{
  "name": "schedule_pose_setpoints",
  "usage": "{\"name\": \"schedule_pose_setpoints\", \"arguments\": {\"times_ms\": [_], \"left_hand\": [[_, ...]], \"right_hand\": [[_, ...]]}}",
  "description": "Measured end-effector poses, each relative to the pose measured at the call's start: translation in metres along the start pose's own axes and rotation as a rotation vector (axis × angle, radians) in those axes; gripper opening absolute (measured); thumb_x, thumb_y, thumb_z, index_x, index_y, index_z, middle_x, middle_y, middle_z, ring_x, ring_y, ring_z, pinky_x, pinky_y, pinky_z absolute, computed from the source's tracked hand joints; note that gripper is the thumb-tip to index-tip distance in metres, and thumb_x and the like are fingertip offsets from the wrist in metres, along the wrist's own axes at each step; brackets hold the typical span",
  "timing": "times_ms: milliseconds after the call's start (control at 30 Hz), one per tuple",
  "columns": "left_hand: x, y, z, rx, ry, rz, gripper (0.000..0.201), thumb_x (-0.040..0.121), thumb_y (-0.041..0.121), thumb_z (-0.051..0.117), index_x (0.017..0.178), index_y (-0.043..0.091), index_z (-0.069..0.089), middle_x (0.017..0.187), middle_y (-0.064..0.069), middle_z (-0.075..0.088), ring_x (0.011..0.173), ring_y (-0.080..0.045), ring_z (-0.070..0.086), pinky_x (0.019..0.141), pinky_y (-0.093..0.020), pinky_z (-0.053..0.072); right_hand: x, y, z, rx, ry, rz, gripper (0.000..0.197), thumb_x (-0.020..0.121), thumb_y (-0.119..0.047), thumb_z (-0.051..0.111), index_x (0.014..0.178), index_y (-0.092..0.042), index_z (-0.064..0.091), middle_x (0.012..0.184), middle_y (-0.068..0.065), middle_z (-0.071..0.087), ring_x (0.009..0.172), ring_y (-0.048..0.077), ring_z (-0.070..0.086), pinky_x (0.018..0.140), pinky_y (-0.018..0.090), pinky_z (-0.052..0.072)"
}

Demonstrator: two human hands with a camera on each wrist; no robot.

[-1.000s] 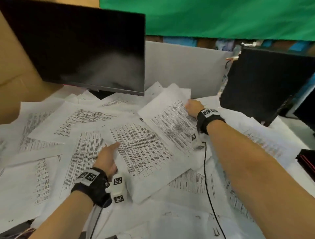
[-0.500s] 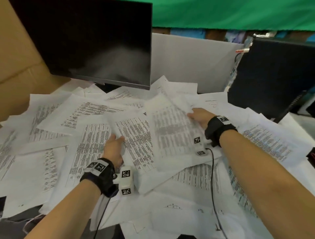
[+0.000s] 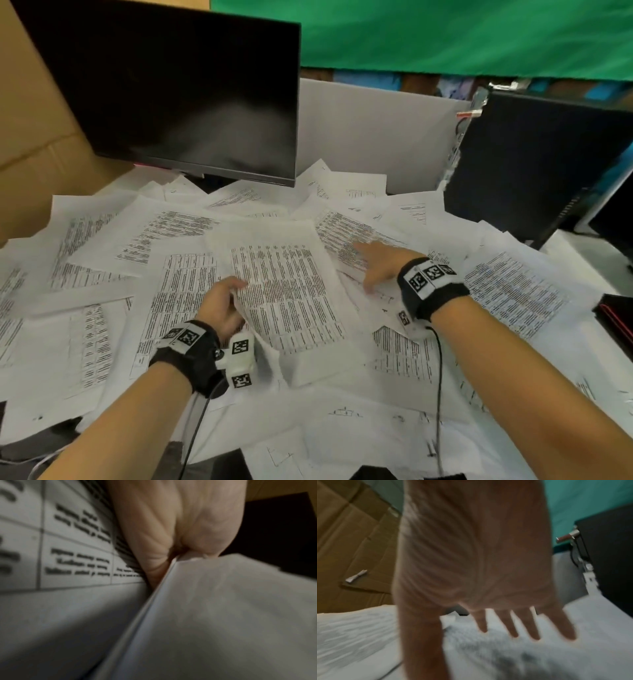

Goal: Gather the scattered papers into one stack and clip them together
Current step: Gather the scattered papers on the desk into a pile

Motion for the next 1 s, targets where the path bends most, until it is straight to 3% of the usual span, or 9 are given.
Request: {"name": "schedule_pose_setpoints", "arguments": {"times_ms": [67, 133, 267, 433, 600, 700, 833, 933, 1000], "left_hand": [[0.001, 0.001, -0.001, -0.089, -0.017, 0.013, 0.027, 0.095, 0.004, 0.034, 0.115, -0.003, 0.051, 0.114, -0.026, 0.061, 0.104, -0.036, 0.06, 0.094, -0.049, 0.045], [0.001, -0.002, -0.001, -0.123, -0.03, 0.005, 0.037, 0.098, 0.011, 0.036, 0.131, -0.002, 0.046, 0.125, -0.023, 0.059, 0.115, -0.036, 0.057, 0.098, -0.049, 0.044], [-0.002, -0.002, 0.002, -0.068, -0.045, -0.011, 0.026, 0.09, 0.007, 0.044, 0.115, 0.001, 0.051, 0.123, -0.022, 0.059, 0.108, -0.037, 0.06, 0.094, -0.052, 0.047], [-0.005, 0.003, 0.003, 0.201, 0.015, 0.082, 0.017, 0.089, -0.011, 0.048, 0.103, -0.006, 0.055, 0.093, -0.023, 0.066, 0.074, -0.032, 0.071, 0.068, -0.048, 0.059], [0.0, 0.004, -0.009, 0.155, 0.08, 0.093, 0.027, 0.093, 0.007, 0.056, 0.117, -0.005, 0.051, 0.096, -0.022, 0.067, 0.086, -0.036, 0.068, 0.074, -0.053, 0.057], [-0.001, 0.003, -0.008, 0.088, 0.065, 0.083, 0.028, 0.098, 0.019, 0.051, 0.118, 0.001, 0.055, 0.104, -0.019, 0.069, 0.093, -0.033, 0.069, 0.077, -0.048, 0.057], [-0.006, 0.002, -0.001, 0.033, 0.04, 0.083, 0.029, 0.101, 0.022, 0.043, 0.12, 0.003, 0.054, 0.115, -0.019, 0.065, 0.105, -0.034, 0.063, 0.094, -0.05, 0.048], [-0.006, 0.003, -0.001, 0.189, 0.072, 0.09, 0.023, 0.099, 0.011, 0.045, 0.116, -0.005, 0.048, 0.103, -0.02, 0.064, 0.09, -0.033, 0.065, 0.081, -0.044, 0.055], [-0.006, 0.003, 0.001, 0.277, 0.063, 0.087, 0.017, 0.097, 0.001, 0.046, 0.113, -0.004, 0.046, 0.099, -0.018, 0.062, 0.084, -0.03, 0.064, 0.07, -0.039, 0.057]], "right_hand": [[0.001, 0.016, 0.018, -0.096, -0.038, 0.015, 0.111, 0.075, -0.036, 0.077, 0.157, -0.031, 0.002, 0.164, 0.01, 0.006, 0.146, 0.038, 0.022, 0.112, 0.056, 0.033], [0.004, 0.016, 0.024, -0.114, 0.065, -0.027, 0.09, 0.086, -0.042, 0.066, 0.156, -0.027, 0.012, 0.161, 0.011, 0.018, 0.142, 0.037, 0.031, 0.112, 0.052, 0.035], [0.001, 0.004, 0.003, -0.095, 0.235, -0.082, 0.059, 0.091, -0.012, 0.049, 0.148, -0.019, 0.036, 0.139, 0.015, 0.049, 0.123, 0.034, 0.05, 0.099, 0.04, 0.046], [-0.002, -0.013, 0.024, -0.154, 0.002, -0.054, 0.088, 0.079, -0.026, 0.069, 0.152, -0.023, 0.021, 0.15, 0.013, 0.029, 0.134, 0.037, 0.038, 0.103, 0.049, 0.043], [-0.007, -0.019, 0.005, -0.343, 0.263, -0.083, 0.047, 0.094, -0.026, 0.056, 0.136, -0.012, 0.04, 0.13, 0.014, 0.049, 0.118, 0.036, 0.052, 0.094, 0.045, 0.047], [-0.007, -0.019, 0.003, -0.275, 0.261, -0.072, 0.032, 0.103, -0.023, 0.041, 0.13, -0.007, 0.045, 0.125, 0.015, 0.055, 0.115, 0.032, 0.056, 0.091, 0.042, 0.046], [-0.009, -0.024, -0.001, -0.174, 0.224, -0.1, 0.013, 0.1, -0.012, 0.045, 0.111, -0.005, 0.049, 0.11, 0.016, 0.058, 0.093, 0.025, 0.054, 0.075, 0.03, 0.042], [-0.024, -0.018, -0.039, 0.127, 0.347, -0.121, 0.013, 0.093, -0.01, 0.056, 0.1, -0.011, 0.046, 0.095, 0.01, 0.057, 0.078, 0.022, 0.052, 0.057, 0.025, 0.037], [-0.049, -0.025, -0.075, 0.283, 0.495, -0.167, 0.018, 0.09, -0.011, 0.059, 0.104, -0.013, 0.047, 0.088, 0.008, 0.057, 0.074, 0.023, 0.054, 0.056, 0.027, 0.039]]}}
Point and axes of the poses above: each hand's wrist, its own x-axis towards the middle knuckle, its own z-axis out of the palm, y = z × x, the point moved 10 cm from there along x, towards the middle knuckle
